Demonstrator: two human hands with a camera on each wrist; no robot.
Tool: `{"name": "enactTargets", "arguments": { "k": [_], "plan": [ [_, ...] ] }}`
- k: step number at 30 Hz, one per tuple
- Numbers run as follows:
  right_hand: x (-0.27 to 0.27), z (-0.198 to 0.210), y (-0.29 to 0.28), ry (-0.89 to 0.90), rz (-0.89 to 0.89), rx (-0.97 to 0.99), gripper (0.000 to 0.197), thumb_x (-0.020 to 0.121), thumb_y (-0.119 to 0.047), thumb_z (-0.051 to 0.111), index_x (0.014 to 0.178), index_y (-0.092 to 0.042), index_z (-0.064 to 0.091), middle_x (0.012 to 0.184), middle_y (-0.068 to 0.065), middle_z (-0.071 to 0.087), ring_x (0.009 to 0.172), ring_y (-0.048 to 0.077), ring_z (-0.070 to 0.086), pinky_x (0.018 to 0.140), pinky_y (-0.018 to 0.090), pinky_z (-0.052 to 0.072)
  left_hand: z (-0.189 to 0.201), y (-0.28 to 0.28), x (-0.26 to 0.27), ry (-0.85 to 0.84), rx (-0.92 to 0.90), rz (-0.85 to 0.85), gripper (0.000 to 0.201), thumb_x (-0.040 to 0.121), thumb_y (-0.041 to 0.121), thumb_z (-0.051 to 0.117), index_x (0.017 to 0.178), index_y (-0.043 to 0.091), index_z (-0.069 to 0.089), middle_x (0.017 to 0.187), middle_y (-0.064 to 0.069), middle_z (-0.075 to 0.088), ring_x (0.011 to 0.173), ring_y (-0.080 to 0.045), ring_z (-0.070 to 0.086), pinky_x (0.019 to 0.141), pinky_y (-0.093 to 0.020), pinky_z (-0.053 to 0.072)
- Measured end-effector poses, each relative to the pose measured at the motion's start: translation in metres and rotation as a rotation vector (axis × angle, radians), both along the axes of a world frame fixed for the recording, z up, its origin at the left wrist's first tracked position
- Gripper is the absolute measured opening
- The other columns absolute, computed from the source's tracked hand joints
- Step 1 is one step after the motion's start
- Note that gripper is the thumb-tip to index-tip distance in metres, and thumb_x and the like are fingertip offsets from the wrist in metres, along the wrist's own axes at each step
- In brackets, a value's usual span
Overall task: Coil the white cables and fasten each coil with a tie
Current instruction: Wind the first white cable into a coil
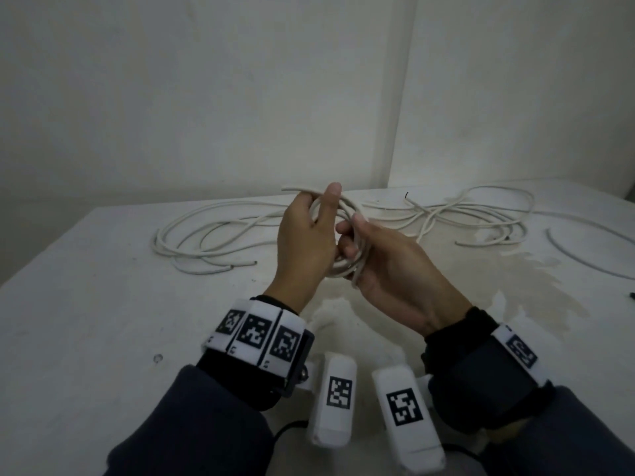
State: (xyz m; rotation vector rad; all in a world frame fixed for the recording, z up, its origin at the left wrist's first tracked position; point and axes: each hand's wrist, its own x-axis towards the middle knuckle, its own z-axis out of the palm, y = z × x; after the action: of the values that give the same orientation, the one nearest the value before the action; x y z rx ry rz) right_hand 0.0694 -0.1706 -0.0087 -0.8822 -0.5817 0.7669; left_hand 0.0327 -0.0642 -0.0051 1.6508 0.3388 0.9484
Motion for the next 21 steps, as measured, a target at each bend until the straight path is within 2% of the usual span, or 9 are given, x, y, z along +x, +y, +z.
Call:
{"name": "enactTargets", "arguments": {
  "k": [2,4,7,10,12,14,16,19,21],
  "plan": [
    [0.000,-0.003,0.002,-0.035,-0.044,-0.018,0.019,0.085,-0.024,0.052,0.079,-0.007,0.055,0.056,0.001,0.044,0.059,0.013,0.052,0.062,0.023,0.048,0.000,-0.003,0.000,0.008,0.020,-0.021,0.033,0.094,0.049,0.049,0.070,0.026,0.053,0.062,0.009,0.056,0.057,-0.009,0.059,0.059,-0.039,0.055],
    [0.000,-0.003,0.004,-0.019,-0.076,-0.022,0.015,0.094,-0.018,0.047,0.087,-0.007,0.054,0.052,-0.002,0.042,0.057,0.012,0.049,0.059,0.021,0.046,0.000,0.000,0.001,0.058,0.016,-0.071,0.036,0.097,0.045,0.045,0.073,0.019,0.053,0.061,0.008,0.052,0.048,-0.001,0.050,0.051,-0.023,0.043],
    [-0.001,0.001,0.002,0.019,-0.143,0.032,0.024,0.101,-0.013,0.039,0.082,-0.008,0.053,0.051,-0.003,0.039,0.055,0.012,0.042,0.055,0.019,0.046,0.000,0.010,-0.001,0.144,-0.218,-0.285,0.058,0.093,0.063,0.033,0.084,0.013,0.062,0.070,-0.004,0.057,0.060,-0.012,0.055,0.059,-0.027,0.045],
    [-0.003,0.009,-0.003,0.092,-0.112,0.198,0.028,0.100,-0.015,0.038,0.077,-0.009,0.052,0.052,-0.002,0.037,0.055,0.011,0.043,0.058,0.020,0.050,-0.005,0.016,-0.005,0.353,-0.500,-0.343,0.073,0.090,0.072,0.020,0.088,0.013,0.063,0.077,-0.009,0.062,0.063,-0.018,0.056,0.058,-0.026,0.044],
    [-0.005,0.014,-0.005,0.136,-0.025,0.264,0.021,0.095,-0.018,0.041,0.079,-0.009,0.050,0.053,-0.003,0.037,0.056,0.011,0.046,0.061,0.023,0.050,-0.011,0.014,-0.010,0.556,-0.512,-0.431,0.059,0.096,0.059,0.032,0.092,0.008,0.061,0.073,-0.012,0.062,0.060,-0.021,0.057,0.056,-0.028,0.049],
    [-0.007,0.014,-0.005,0.172,0.052,0.291,0.018,0.092,-0.020,0.044,0.079,-0.009,0.050,0.054,-0.002,0.037,0.056,0.011,0.048,0.060,0.023,0.050,-0.014,0.008,-0.015,0.682,-0.469,-0.577,0.032,0.101,0.030,0.042,0.097,0.003,0.058,0.072,-0.013,0.064,0.060,-0.021,0.062,0.056,-0.029,0.054],
    [-0.008,0.012,-0.003,0.171,0.096,0.291,0.018,0.093,-0.021,0.044,0.080,-0.008,0.050,0.054,-0.002,0.039,0.057,0.011,0.050,0.059,0.020,0.049,-0.015,0.002,-0.015,0.629,-0.512,-0.664,0.025,0.101,0.017,0.042,0.089,0.004,0.059,0.070,-0.010,0.064,0.058,-0.016,0.065,0.056,-0.024,0.056],
    [-0.006,0.010,-0.001,0.164,0.060,0.257,0.017,0.092,-0.020,0.045,0.080,-0.009,0.050,0.053,-0.002,0.040,0.057,0.011,0.050,0.061,0.021,0.048,-0.011,0.001,-0.014,0.456,-0.574,-0.639,0.023,0.097,0.011,0.046,0.077,0.011,0.058,0.056,0.001,0.063,0.048,-0.004,0.060,0.049,-0.016,0.051],
    [-0.001,0.006,0.000,0.167,-0.065,0.212,0.018,0.093,-0.020,0.046,0.079,-0.010,0.050,0.052,-0.002,0.041,0.056,0.011,0.050,0.068,0.026,0.048,-0.007,0.008,-0.012,0.367,-0.580,-0.553,0.019,0.095,0.005,0.050,0.081,0.010,0.063,0.065,-0.001,0.068,0.056,-0.006,0.064,0.054,-0.018,0.053]
  ]
}}
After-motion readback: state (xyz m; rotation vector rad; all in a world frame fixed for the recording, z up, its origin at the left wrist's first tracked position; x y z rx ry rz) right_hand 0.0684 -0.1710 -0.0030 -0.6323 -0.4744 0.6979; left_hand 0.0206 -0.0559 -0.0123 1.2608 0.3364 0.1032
